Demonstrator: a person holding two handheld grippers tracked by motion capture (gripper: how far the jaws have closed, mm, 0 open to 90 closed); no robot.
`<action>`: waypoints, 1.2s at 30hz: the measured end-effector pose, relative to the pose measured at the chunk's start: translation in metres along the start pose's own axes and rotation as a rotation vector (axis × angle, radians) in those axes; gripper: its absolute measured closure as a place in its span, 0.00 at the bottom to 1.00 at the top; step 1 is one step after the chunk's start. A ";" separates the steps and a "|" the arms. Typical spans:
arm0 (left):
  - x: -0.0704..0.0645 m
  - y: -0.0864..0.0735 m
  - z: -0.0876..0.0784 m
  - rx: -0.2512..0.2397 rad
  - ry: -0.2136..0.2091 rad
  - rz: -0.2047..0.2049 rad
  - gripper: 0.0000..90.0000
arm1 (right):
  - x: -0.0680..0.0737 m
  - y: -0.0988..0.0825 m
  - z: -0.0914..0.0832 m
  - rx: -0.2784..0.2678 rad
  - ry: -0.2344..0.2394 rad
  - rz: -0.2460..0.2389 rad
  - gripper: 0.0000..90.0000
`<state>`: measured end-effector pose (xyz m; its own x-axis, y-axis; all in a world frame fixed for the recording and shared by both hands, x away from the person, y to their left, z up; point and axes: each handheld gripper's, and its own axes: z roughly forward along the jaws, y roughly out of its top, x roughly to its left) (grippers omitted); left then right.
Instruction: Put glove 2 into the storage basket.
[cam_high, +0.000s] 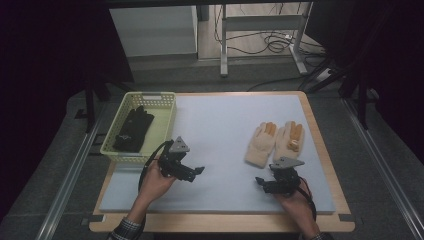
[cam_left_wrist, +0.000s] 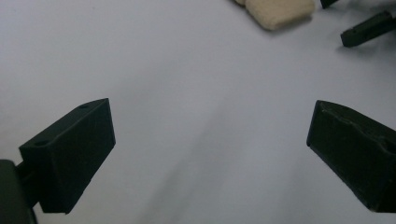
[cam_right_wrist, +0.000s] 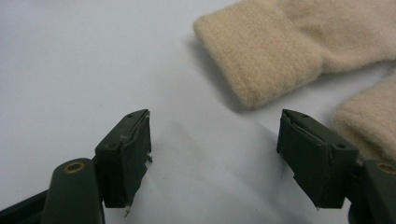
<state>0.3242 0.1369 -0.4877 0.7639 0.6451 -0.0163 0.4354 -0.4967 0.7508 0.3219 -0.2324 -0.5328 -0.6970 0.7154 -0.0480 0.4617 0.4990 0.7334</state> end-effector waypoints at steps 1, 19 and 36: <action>-0.002 -0.003 0.002 0.002 0.000 -0.002 0.02 | 0.000 0.000 0.000 0.000 0.000 0.000 0.29; -0.005 -0.058 0.028 0.079 0.045 -0.057 0.01 | 0.000 0.000 0.000 0.002 -0.010 0.006 0.26; -0.004 -0.058 0.029 0.080 0.040 -0.064 0.00 | -0.001 0.001 -0.004 -0.002 -0.004 0.040 0.41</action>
<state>0.3094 0.1465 -0.5502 0.7145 0.6987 -0.0351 0.5205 -0.4975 0.6939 0.3207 -0.2348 -0.5296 -0.6758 0.7368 -0.0217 0.4880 0.4693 0.7359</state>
